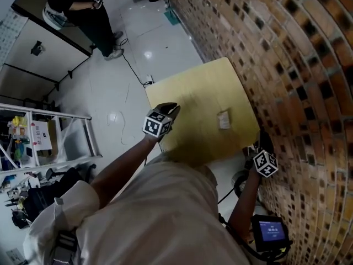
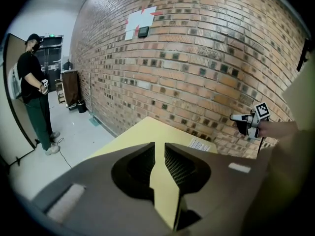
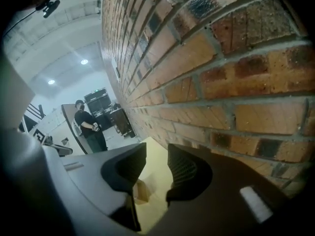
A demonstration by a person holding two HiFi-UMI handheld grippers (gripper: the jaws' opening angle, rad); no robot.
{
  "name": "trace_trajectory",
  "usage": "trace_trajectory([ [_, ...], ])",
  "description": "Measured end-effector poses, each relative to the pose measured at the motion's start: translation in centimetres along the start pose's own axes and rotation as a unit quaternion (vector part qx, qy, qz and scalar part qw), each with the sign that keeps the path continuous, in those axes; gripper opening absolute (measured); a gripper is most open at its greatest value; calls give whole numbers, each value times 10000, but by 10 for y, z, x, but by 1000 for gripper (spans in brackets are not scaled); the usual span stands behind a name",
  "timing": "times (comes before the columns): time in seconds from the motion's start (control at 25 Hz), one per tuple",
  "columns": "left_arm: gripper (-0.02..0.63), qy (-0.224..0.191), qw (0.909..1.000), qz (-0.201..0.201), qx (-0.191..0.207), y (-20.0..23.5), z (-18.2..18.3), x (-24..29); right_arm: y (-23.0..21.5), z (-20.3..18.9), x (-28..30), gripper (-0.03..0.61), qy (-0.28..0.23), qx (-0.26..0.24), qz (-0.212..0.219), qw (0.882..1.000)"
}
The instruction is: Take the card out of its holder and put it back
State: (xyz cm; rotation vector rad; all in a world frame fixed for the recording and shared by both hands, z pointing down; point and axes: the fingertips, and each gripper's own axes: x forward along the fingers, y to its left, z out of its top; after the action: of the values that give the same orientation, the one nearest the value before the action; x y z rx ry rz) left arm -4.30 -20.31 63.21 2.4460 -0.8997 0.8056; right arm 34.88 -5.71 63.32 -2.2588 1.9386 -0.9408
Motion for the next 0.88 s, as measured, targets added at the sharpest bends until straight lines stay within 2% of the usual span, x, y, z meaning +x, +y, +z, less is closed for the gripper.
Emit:
trace_trajectory([
  [0.2,81,115,9998,131,-33,6,-23,-4,-19,-2,-18,138,20,-19,-240,9997],
  [0.36,81,207,9997,125,-90,12,-36,-6,-9,-9,-15,133,179,-144,-202,9995],
  [0.64,81,59,9982,-511,-310,-4,-37,-8,35,-33,-27,127,435,-412,-306,9977],
  [0.88,81,-32,9954,-958,-57,30,-33,-24,94,-45,-50,121,220,-219,-648,9974],
])
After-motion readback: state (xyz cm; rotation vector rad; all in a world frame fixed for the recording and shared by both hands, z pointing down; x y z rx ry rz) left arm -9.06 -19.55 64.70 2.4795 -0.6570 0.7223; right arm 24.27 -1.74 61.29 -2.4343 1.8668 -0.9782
